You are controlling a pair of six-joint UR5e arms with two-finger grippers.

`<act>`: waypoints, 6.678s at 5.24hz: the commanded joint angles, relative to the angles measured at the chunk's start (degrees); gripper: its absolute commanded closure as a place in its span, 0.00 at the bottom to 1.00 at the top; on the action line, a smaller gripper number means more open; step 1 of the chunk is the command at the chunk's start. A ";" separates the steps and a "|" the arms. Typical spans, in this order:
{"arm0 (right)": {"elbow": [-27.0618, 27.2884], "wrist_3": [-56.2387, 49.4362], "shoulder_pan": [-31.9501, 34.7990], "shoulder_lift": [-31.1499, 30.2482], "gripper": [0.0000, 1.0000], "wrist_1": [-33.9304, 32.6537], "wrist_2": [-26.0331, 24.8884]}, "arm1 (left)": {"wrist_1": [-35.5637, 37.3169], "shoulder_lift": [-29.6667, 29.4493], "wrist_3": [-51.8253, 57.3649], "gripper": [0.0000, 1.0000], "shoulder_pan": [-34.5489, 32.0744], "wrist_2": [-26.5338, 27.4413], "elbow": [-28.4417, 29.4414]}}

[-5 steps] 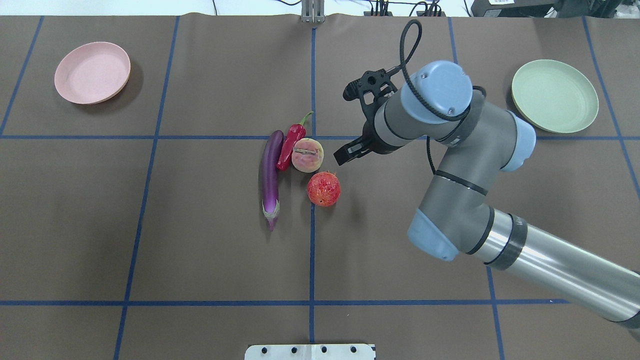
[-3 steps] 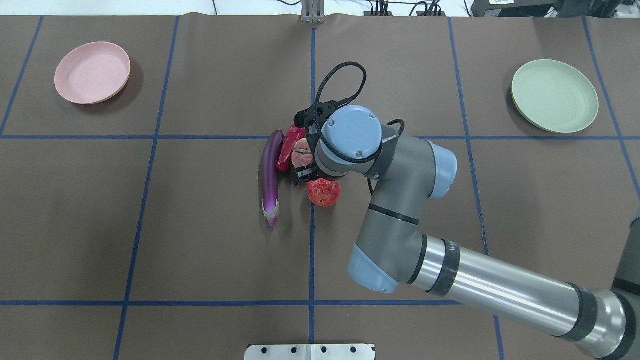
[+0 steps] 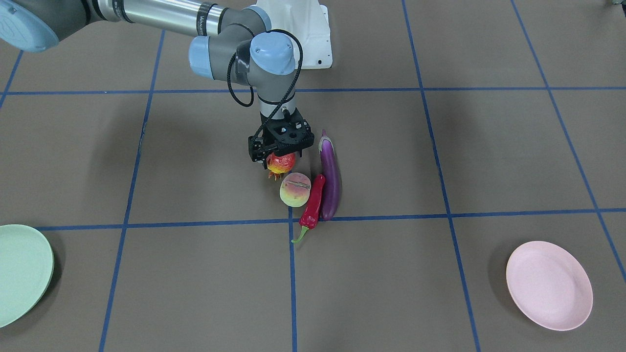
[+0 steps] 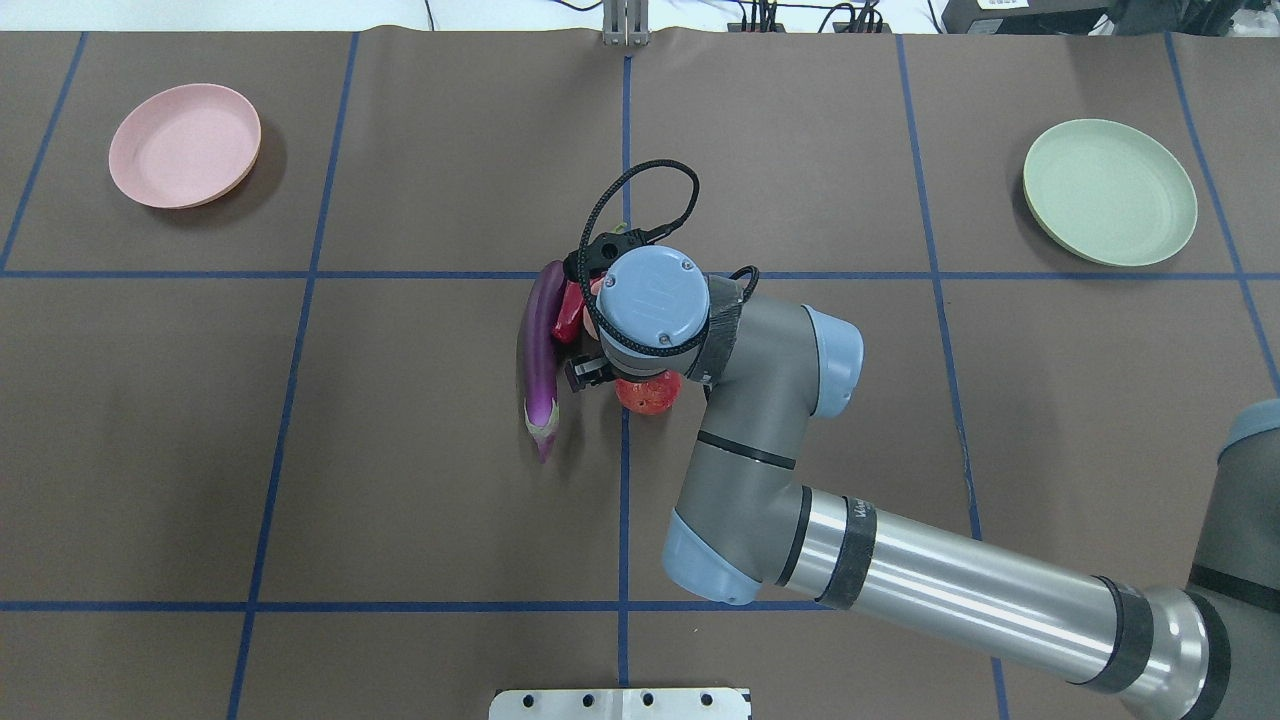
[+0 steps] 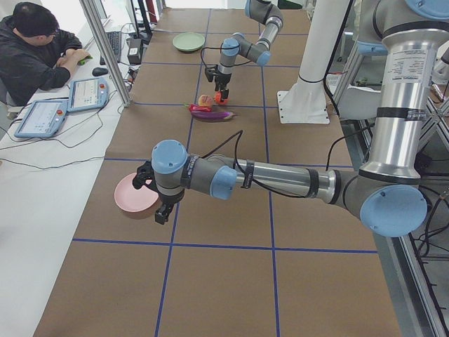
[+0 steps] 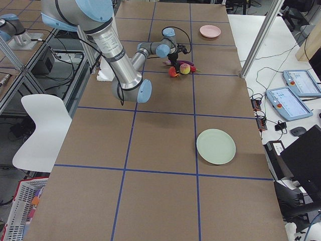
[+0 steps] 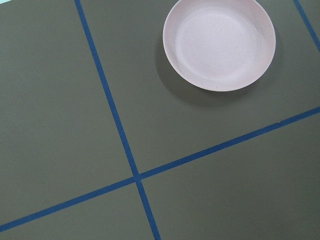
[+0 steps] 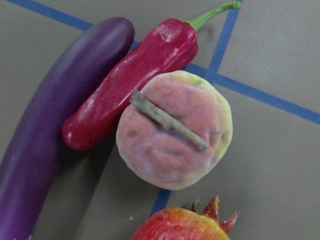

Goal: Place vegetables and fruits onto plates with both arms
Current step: 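Move the right gripper down over the red pomegranate, then close the right gripper on the pomegranate and lift it, then carry the pomegranate to the green plate and release it, then move the right gripper back over the peach, then close the right gripper on the peach and lift it, then carry the peach to the green plate and release it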

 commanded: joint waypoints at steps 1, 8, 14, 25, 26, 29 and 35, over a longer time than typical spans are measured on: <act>0.11 -0.93 -0.02 -1.09 0.05 -1.08 -0.22 | -0.01 -0.09 0.00 0.00 0.09 0.00 0.00; -1.58 -32.73 35.51 -19.95 1.00 13.10 30.39 | -0.88 -0.09 0.00 0.00 0.09 -0.09 -0.09; -14.35 -23.42 44.28 -21.75 0.00 27.23 30.27 | -1.42 -0.09 0.00 0.00 0.09 -0.09 -0.09; -10.34 19.28 2.63 8.21 0.02 3.50 -4.51 | -1.24 0.35 0.00 0.00 0.26 -0.09 0.00; -10.61 19.19 2.36 9.09 0.01 0.97 -4.70 | -1.24 0.35 0.08 0.00 0.18 -0.17 -0.09; -11.67 17.97 1.39 9.19 0.17 1.03 -6.46 | -1.50 0.44 0.08 0.00 0.18 -0.18 -0.09; -7.56 -8.48 20.75 -1.90 1.00 9.93 8.08 | -1.59 0.35 0.08 0.00 0.26 -0.09 -0.09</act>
